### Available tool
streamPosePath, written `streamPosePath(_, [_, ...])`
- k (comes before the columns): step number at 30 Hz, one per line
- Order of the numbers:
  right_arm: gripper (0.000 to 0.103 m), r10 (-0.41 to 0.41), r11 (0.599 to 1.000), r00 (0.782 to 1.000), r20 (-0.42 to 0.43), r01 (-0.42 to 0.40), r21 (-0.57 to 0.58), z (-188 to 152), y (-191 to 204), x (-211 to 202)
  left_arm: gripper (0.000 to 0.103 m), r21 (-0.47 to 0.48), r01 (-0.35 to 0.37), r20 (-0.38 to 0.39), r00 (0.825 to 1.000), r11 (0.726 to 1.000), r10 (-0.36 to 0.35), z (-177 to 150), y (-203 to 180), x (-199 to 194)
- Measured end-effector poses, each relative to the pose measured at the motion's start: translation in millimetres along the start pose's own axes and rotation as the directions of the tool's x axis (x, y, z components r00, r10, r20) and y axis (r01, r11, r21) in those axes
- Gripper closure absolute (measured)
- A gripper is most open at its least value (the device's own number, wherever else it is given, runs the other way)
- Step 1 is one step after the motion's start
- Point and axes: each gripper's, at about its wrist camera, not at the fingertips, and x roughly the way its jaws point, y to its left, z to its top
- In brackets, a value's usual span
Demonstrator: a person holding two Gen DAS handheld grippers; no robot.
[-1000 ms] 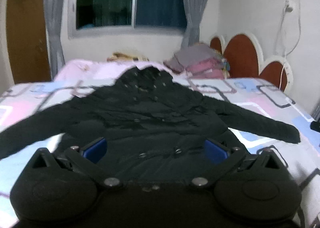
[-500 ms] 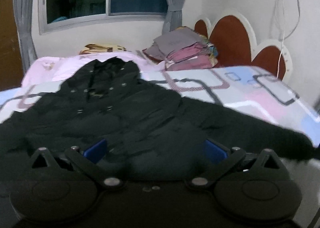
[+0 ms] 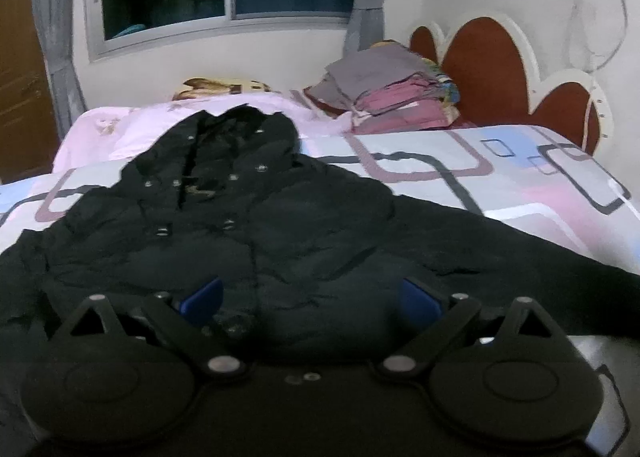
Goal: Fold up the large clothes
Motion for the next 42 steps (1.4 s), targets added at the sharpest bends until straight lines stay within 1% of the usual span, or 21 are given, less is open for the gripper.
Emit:
streamPosePath(1, [0.076, -0.004, 1.0, 1.0, -0.007, 0.004, -0.004, 2.3, 0.3, 2.2, 0.007, -0.003, -0.014, -0.005, 1.0, 1.0, 0.014, 1.9, 4.0, 1.7])
streamPosePath(3, [0.08, -0.02, 0.999, 1.0, -0.01, 0.02, -0.03, 5.2, 6.1, 7.6, 0.005, -0.017, -0.056, -0.029, 0.998, 0.998, 0.055, 3.9, 17.5, 4.5])
streamPosePath(6, [0.088, -0.032, 0.99, 0.999, 0.009, 0.033, -0.137, 8.0, 31.0, 8.1, 0.006, -0.022, -0.111, -0.067, 0.992, 0.994, 0.109, 4.6, 43.6, 7.1])
streamPosePath(8, [0.09, -0.013, 0.979, 0.999, 0.031, 0.019, -0.204, 8.4, 53.8, 6.2, 0.005, -0.035, -0.143, -0.075, 0.987, 0.989, 0.14, 3.5, 64.1, 5.4])
streamPosePath(11, [0.09, 0.059, 0.952, 0.997, 0.055, -0.04, -0.304, 3.9, 98.1, -0.9, 0.005, -0.074, -0.158, -0.07, 0.986, 0.985, 0.153, 2.1, 98.2, -2.2])
streamPosePath(13, [0.09, 0.124, 0.923, 0.991, 0.051, -0.096, -0.374, -5.1, 134.6, -5.5, 0.004, -0.102, -0.168, -0.053, 0.985, 0.98, 0.164, 2.6, 118.9, -9.4])
streamPosePath(15, [0.09, 0.192, 0.881, 0.981, 0.03, -0.159, -0.445, -19.7, 175.3, -10.4, 0.004, -0.129, -0.156, -0.052, 0.987, 0.979, 0.151, 4.6, 139.5, -13.7])
streamPosePath(16, [0.09, 0.225, 0.857, 0.974, 0.01, -0.193, -0.479, -30.2, 195.5, -13.4, 0.004, -0.13, -0.148, -0.052, 0.988, 0.98, 0.142, 5.8, 147.4, -14.2])
streamPosePath(19, [0.09, 0.296, 0.78, 0.953, -0.062, -0.279, -0.56, -68.0, 257.7, -11.2, 0.016, -0.119, -0.12, -0.05, 0.992, 0.986, 0.115, 10.1, 168.3, -12.3])
streamPosePath(22, [0.09, 0.345, 0.715, 0.929, -0.133, -0.352, -0.604, -113.3, 310.9, -7.2, 0.013, -0.138, -0.105, -0.042, 0.994, 0.985, 0.1, 14.6, 192.5, -9.2])
streamPosePath(24, [0.09, 0.362, 0.683, 0.915, -0.178, -0.39, -0.618, -146.3, 339.6, -4.6, 0.012, -0.155, -0.09, -0.035, 0.996, 0.984, 0.086, 16.2, 210.1, -7.9])
streamPosePath(25, [0.09, 0.362, 0.664, 0.911, -0.198, -0.401, -0.631, -165.1, 354.6, -2.0, 0.014, -0.164, -0.08, -0.032, 0.997, 0.983, 0.076, 16.3, 216.7, -6.7])
streamPosePath(26, [0.09, 0.357, 0.642, 0.908, -0.219, -0.409, -0.648, -184.8, 369.1, 1.3, 0.019, -0.174, -0.06, -0.03, 0.998, 0.983, 0.056, 16.5, 224.7, -5.7])
streamPosePath(29, [0.09, 0.343, 0.592, 0.895, -0.284, -0.441, -0.674, -234.5, 396.2, 12.7, 0.031, -0.194, -0.003, -0.037, 0.999, 0.981, -0.004, 16.4, 245.5, -1.0])
streamPosePath(32, [0.09, 0.335, 0.539, 0.881, -0.333, -0.469, -0.7, -279.3, 415.2, 20.1, 0.031, -0.205, 0.031, -0.021, 0.999, 0.978, -0.036, 14.0, 262.3, -0.1])
streamPosePath(34, [0.09, 0.333, 0.49, 0.871, -0.361, -0.487, -0.723, -309.3, 428.4, 20.5, 0.028, -0.209, 0.047, -0.014, 0.999, 0.977, -0.051, 11.7, 271.0, 1.5])
streamPosePath(37, [0.09, 0.322, 0.418, 0.854, -0.408, -0.515, -0.748, -346.5, 443.2, 29.4, 0.027, -0.216, 0.068, -0.012, 0.997, 0.974, -0.072, 6.7, 280.9, 6.8])
streamPosePath(38, [0.09, 0.304, 0.4, 0.854, -0.423, -0.518, -0.756, -359.9, 450.6, 36.1, 0.027, -0.22, 0.071, -0.018, 0.997, 0.973, -0.076, 4.9, 284.0, 9.8])
streamPosePath(40, [0.09, 0.268, 0.383, 0.844, -0.464, -0.536, -0.753, -375.2, 451.0, 48.9, 0.026, -0.23, 0.078, -0.023, 0.996, 0.97, -0.085, 1.3, 289.5, 14.5])
streamPosePath(41, [0.089, 0.253, 0.373, 0.852, -0.458, -0.523, -0.766, -385.4, 452.8, 52.3, 0.025, -0.232, 0.078, -0.03, 0.996, 0.97, -0.087, -0.6, 291.5, 17.6])
streamPosePath(42, [0.086, 0.238, 0.353, 0.869, -0.434, -0.494, -0.795, -394.6, 453.4, 47.1, 0.024, -0.232, 0.081, -0.032, 0.995, 0.969, -0.091, -1.9, 292.1, 19.9])
